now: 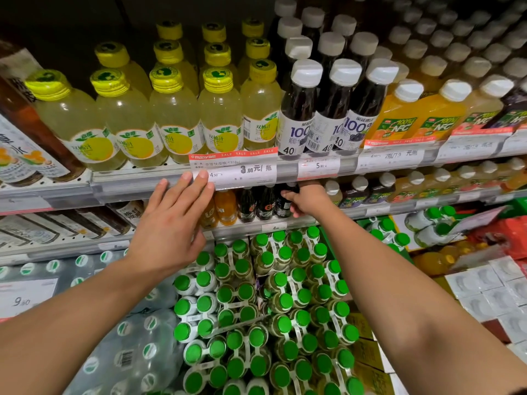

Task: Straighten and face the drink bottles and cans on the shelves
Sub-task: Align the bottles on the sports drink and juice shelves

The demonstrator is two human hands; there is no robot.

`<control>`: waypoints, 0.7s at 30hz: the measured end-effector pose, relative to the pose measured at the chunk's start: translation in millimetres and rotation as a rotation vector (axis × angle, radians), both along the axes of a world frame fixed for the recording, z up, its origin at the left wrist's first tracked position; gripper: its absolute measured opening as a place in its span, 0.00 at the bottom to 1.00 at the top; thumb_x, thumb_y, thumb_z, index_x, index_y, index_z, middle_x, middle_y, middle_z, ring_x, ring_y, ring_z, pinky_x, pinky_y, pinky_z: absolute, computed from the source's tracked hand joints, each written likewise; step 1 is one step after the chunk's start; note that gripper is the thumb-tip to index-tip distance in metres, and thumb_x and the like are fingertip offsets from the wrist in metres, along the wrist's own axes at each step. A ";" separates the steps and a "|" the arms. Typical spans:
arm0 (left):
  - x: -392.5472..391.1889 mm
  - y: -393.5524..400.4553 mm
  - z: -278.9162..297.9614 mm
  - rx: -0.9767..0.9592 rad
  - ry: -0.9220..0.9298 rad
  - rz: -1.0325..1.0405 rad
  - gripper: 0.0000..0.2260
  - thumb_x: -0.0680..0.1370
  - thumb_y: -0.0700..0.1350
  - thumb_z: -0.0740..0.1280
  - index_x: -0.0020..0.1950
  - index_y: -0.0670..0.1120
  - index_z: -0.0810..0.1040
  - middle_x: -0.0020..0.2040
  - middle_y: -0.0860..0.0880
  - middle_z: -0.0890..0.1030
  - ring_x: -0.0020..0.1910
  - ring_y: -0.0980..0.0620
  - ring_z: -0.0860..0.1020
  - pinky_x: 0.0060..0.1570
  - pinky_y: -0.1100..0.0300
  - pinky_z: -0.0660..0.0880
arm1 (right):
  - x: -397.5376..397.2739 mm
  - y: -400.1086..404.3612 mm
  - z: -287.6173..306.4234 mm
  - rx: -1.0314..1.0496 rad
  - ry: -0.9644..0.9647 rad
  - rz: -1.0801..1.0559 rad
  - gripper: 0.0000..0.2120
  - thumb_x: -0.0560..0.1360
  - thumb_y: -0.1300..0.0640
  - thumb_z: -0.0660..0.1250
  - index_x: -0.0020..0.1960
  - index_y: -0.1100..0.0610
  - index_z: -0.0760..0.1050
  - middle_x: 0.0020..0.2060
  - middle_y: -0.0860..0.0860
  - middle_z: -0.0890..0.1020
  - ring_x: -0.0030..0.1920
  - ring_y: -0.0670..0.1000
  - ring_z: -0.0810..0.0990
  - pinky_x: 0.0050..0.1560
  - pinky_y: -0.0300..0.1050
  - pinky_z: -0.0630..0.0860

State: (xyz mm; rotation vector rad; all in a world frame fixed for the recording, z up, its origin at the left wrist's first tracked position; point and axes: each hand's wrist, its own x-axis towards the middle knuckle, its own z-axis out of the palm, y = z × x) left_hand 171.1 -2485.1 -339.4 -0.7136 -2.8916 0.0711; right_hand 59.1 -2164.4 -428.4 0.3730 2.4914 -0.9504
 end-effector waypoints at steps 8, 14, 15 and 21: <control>0.0 -0.5 0.3 -0.002 -0.018 0.006 0.37 0.73 0.52 0.57 0.82 0.46 0.57 0.83 0.49 0.54 0.82 0.46 0.54 0.78 0.40 0.53 | 30.4 20.0 -2.0 0.061 0.304 -0.029 0.17 0.79 0.49 0.70 0.38 0.61 0.76 0.29 0.49 0.82 0.35 0.51 0.80 0.42 0.46 0.74; -0.7 -0.2 -4.7 0.003 0.007 0.000 0.37 0.72 0.52 0.58 0.82 0.46 0.58 0.83 0.48 0.54 0.82 0.45 0.54 0.78 0.39 0.53 | 28.9 48.1 -16.1 -0.031 0.490 -0.334 0.11 0.75 0.53 0.73 0.45 0.58 0.74 0.31 0.46 0.81 0.37 0.52 0.82 0.43 0.47 0.77; -0.6 0.2 -4.6 0.008 0.008 -0.001 0.37 0.72 0.52 0.57 0.82 0.46 0.57 0.83 0.48 0.54 0.82 0.45 0.54 0.78 0.39 0.53 | 22.4 49.7 -20.1 -0.069 0.407 -0.295 0.12 0.75 0.51 0.74 0.42 0.59 0.75 0.30 0.48 0.83 0.35 0.52 0.84 0.44 0.49 0.80; -1.0 1.5 -5.9 0.012 0.015 -0.002 0.37 0.73 0.52 0.57 0.82 0.45 0.58 0.83 0.48 0.54 0.82 0.45 0.54 0.78 0.38 0.53 | -8.0 52.1 -33.7 -0.274 0.098 -0.307 0.12 0.77 0.58 0.73 0.45 0.69 0.82 0.34 0.58 0.85 0.27 0.52 0.80 0.49 0.60 0.83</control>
